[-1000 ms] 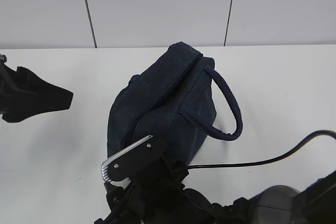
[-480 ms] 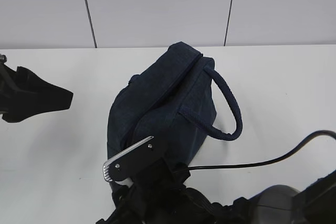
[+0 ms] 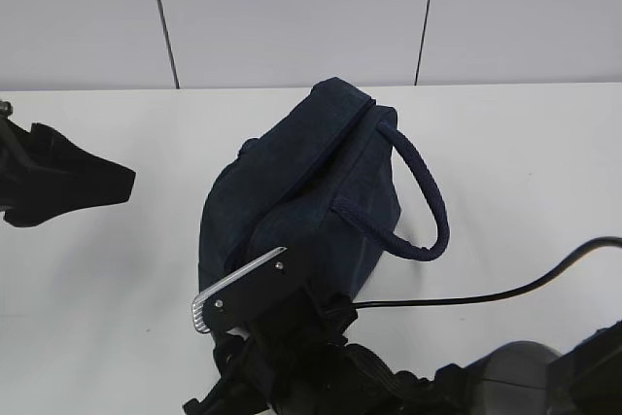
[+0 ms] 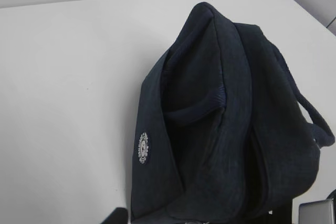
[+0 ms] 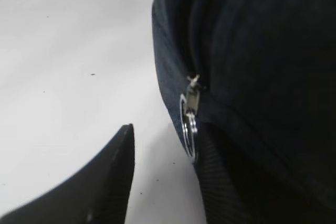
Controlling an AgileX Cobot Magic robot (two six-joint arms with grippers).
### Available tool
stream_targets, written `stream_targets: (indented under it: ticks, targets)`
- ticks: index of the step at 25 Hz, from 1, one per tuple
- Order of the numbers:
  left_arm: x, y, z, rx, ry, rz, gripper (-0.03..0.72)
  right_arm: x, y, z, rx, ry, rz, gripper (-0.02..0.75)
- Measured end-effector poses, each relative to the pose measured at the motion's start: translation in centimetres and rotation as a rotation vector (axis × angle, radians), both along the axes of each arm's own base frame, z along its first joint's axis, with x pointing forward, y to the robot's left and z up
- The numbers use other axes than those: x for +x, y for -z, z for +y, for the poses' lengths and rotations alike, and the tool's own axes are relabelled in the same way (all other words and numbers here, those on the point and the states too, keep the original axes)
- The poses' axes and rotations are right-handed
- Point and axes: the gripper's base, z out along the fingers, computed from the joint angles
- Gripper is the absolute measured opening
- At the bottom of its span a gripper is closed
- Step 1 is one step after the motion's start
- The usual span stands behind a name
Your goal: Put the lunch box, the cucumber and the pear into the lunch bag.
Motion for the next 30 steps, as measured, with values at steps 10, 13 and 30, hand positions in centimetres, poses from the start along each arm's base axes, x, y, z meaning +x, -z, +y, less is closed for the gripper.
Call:
stream_targets:
  ticks: [10, 13, 30]
  targets:
    - [0.0, 0.0, 0.0, -0.001, 0.000, 0.000, 0.342, 0.0, 0.0, -0.1, -0.003, 0.009, 0.001, 0.152]
    - [0.0, 0.0, 0.0, -0.001, -0.001, 0.000, 0.342, 0.0, 0.0, -0.1, -0.003, 0.010, 0.000, 0.036]
    - [0.0, 0.0, 0.0, -0.003, -0.001, 0.000, 0.342, -1.4, -3.4, -0.4, -0.027, -0.064, 0.144, 0.000]
